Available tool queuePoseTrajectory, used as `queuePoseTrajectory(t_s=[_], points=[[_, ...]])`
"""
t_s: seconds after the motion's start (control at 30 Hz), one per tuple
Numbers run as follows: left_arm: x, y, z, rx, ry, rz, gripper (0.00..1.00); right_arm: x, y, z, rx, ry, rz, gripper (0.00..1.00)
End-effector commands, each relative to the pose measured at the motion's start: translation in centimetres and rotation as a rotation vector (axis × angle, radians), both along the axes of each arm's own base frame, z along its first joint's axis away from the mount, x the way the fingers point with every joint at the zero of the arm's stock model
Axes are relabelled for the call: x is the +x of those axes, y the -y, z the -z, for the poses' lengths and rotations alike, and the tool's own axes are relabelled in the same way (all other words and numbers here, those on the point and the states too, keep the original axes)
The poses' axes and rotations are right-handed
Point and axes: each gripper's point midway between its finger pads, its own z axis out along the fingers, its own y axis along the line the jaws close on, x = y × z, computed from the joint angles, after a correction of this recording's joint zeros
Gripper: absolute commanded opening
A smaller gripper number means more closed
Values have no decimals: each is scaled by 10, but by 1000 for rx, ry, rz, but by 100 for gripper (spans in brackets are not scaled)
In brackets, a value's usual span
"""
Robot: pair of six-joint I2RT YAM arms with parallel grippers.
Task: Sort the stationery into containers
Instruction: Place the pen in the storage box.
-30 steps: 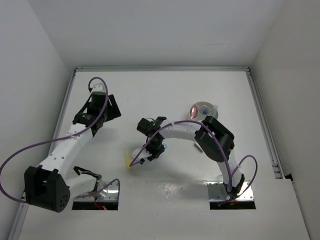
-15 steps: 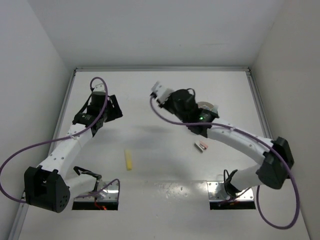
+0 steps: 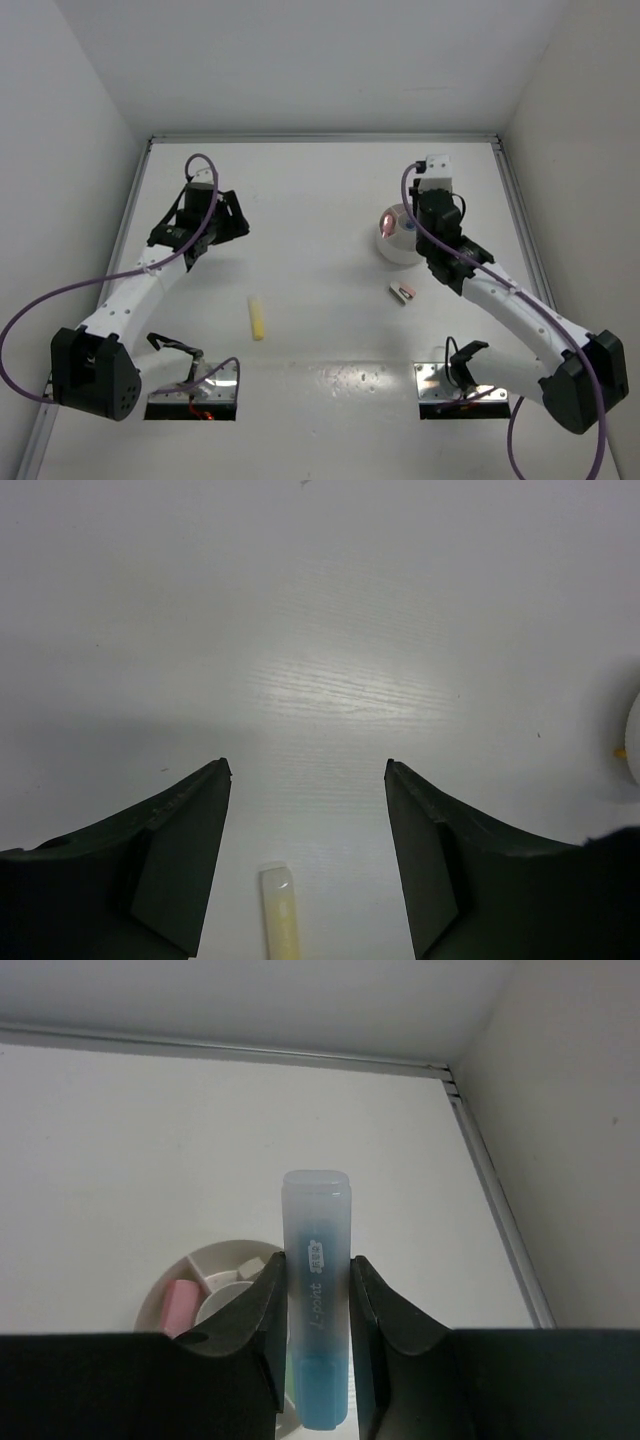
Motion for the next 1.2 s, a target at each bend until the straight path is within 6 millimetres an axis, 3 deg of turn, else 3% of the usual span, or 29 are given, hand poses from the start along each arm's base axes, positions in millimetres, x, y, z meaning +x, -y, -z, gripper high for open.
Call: queuePoseTrajectory(t_s=[0.0, 0.17, 0.37, 0.63, 0.93, 1.17], points=[[8, 6, -12, -25, 39, 21, 69, -4, 27, -12, 115, 98, 126, 0], [8, 8, -12, -23, 39, 33, 69, -3, 38, 21, 172, 77, 127, 0], [8, 9, -12, -29, 37, 41, 69, 8, 51, 32, 187, 89, 171, 0], [7, 11, -12, -34, 36, 48, 69, 25, 40, 43, 234, 104, 117, 0], [8, 11, -9, -33, 27, 48, 69, 28, 44, 55, 222, 104, 135, 0], [8, 11, -9, -33, 27, 48, 69, 31, 48, 80, 218, 84, 159, 0]])
